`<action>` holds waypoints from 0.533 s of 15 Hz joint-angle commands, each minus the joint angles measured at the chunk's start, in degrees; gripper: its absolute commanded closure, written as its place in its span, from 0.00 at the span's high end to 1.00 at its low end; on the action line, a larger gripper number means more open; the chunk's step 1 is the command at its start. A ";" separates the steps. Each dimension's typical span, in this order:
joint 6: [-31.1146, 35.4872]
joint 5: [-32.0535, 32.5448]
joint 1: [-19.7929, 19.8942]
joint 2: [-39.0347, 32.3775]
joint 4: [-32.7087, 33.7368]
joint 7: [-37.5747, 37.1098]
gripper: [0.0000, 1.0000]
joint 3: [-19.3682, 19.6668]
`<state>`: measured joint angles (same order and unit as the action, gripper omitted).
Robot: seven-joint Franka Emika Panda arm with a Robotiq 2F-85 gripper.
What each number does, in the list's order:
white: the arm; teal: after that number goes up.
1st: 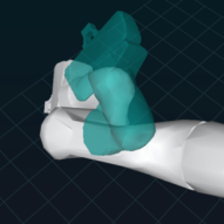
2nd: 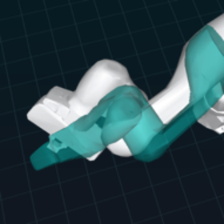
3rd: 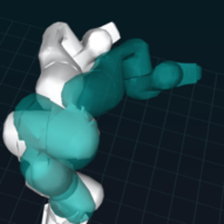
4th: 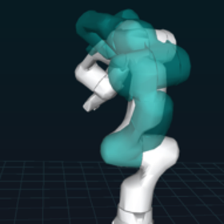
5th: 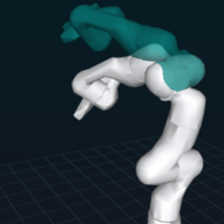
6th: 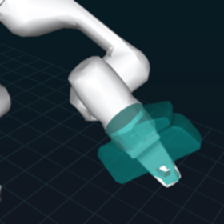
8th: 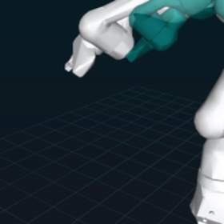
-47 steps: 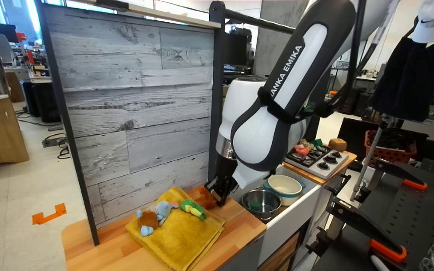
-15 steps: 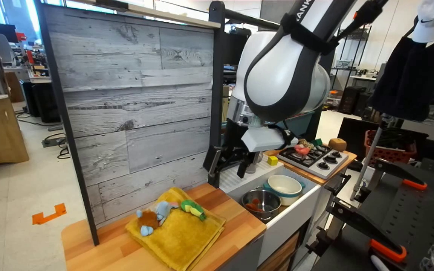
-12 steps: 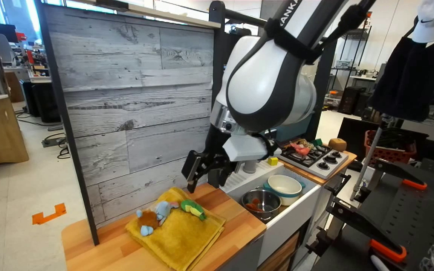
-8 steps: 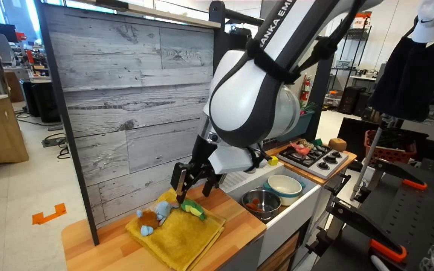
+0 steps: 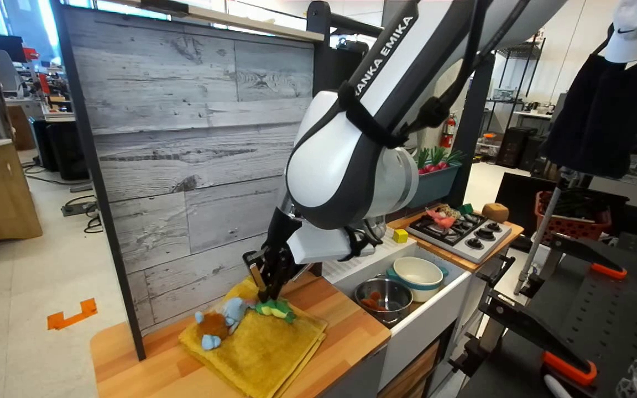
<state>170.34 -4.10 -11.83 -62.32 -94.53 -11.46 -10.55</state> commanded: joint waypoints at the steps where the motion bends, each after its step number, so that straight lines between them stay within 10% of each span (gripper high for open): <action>1: -3.00 -2.36 -0.70 -0.27 2.70 -0.86 0.02 0.13; 8: -12.46 -3.89 -3.08 8.28 -3.24 -8.49 0.03 4.83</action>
<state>162.58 -5.75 -13.41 -59.29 -93.89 -17.23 -7.92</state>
